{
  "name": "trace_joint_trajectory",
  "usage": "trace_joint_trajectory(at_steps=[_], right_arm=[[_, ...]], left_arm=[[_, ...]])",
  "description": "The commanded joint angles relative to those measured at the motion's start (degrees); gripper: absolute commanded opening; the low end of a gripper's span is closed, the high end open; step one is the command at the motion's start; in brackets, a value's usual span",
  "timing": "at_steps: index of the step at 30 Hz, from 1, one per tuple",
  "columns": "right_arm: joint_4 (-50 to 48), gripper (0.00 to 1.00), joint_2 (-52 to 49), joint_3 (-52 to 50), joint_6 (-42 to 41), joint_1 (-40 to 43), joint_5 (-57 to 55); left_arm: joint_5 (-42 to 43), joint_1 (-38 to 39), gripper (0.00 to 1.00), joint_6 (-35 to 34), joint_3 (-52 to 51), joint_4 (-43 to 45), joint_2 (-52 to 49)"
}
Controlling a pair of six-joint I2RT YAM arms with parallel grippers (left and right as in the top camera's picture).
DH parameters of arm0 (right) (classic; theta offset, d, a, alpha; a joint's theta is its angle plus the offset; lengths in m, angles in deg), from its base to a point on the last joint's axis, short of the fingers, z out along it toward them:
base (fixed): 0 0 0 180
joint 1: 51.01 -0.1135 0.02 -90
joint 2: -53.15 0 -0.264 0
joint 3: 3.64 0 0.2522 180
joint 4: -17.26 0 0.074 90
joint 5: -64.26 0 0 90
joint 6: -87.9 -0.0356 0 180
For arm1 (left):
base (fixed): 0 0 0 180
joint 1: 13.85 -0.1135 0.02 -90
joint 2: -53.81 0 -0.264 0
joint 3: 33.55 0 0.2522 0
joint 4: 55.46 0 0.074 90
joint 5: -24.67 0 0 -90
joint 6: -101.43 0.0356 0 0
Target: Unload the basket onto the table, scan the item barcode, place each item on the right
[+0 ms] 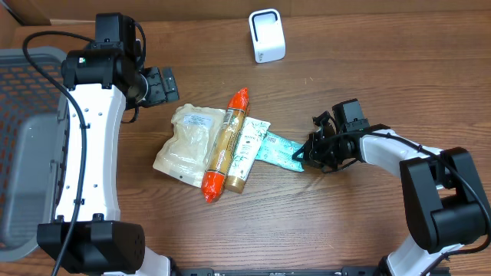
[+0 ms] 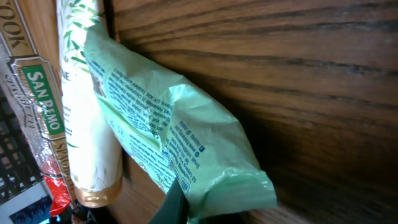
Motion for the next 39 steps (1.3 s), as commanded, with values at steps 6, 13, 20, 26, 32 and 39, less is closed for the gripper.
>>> trace_joint_trajectory(at_steps=[6, 13, 20, 26, 32, 39], right_arm=[[7.8, 0.04, 6.4, 4.5, 6.7, 3.4, 8.2], [25.4, 0.04, 16.1, 12.0, 16.7, 4.7, 8.3], [41.2, 0.04, 22.3, 25.9, 24.9, 4.6, 11.2], [49.9, 0.04, 24.0, 37.8, 27.3, 4.6, 10.3], [51.5, 0.04, 24.4, 39.8, 27.2, 4.6, 6.3], [45.5, 0.03, 22.9, 40.1, 19.7, 4.6, -0.2]], left_arm=[[0.4, 0.1, 0.99, -0.8, -0.2, 0.1, -0.5], [0.4, 0.1, 1.0, -0.8, -0.2, 0.1, -0.5], [0.4, 0.1, 0.99, -0.8, -0.2, 0.1, -0.5], [0.4, 0.1, 1.0, -0.8, -0.2, 0.1, -0.5], [0.4, 0.1, 1.0, -0.8, -0.2, 0.1, -0.5], [0.4, 0.1, 1.0, -0.8, -0.2, 0.1, -0.5]])
